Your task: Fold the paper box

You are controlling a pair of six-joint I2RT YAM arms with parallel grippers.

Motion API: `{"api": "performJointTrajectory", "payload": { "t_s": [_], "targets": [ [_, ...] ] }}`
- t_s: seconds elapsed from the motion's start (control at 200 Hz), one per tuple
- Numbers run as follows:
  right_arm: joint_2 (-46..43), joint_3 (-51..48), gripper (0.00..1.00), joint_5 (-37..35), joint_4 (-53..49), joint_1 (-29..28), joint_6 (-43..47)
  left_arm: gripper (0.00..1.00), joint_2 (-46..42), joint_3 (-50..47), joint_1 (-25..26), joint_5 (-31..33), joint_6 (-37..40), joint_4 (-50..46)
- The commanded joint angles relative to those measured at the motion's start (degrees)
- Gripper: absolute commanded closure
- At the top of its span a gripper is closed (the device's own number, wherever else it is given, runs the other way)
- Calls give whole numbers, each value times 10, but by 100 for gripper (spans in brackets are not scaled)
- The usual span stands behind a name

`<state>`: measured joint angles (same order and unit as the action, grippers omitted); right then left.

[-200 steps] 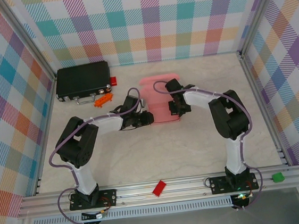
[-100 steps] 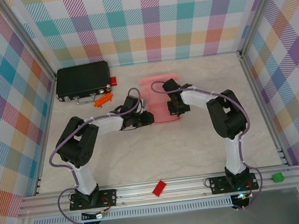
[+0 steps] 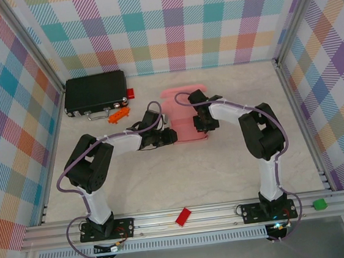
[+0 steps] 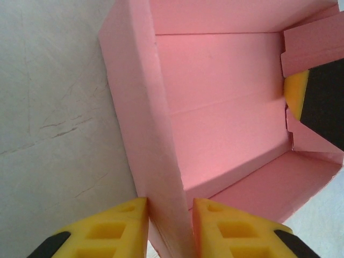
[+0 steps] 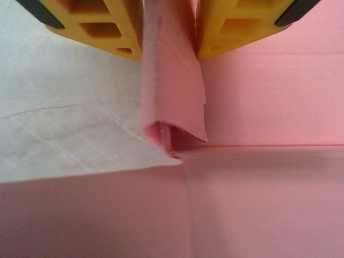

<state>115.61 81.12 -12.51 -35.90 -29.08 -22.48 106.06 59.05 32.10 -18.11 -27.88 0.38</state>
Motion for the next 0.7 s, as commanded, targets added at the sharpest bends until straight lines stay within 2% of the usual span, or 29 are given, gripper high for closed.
{"api": "performJointTrajectory", "payload": {
  "t_s": [0.0, 0.135, 0.36, 0.615, 0.695],
  "targets": [
    [-28, 8, 69, 23, -13, -3, -16, 73, 6, -9, 5, -7, -4, -3],
    [-37, 7, 69, 30, -9, -2, -22, 73, 5, -9, 5, -6, -4, -4],
    [-37, 10, 67, -1, -15, -1, -34, 73, 6, -8, 6, -7, -3, -5],
    [-39, 12, 64, 19, -7, 2, -32, 73, 7, -6, 6, -6, -3, -8],
    [-40, 11, 69, 28, -2, 4, -35, 73, 7, -6, 6, -6, -2, -8]
  ]
}}
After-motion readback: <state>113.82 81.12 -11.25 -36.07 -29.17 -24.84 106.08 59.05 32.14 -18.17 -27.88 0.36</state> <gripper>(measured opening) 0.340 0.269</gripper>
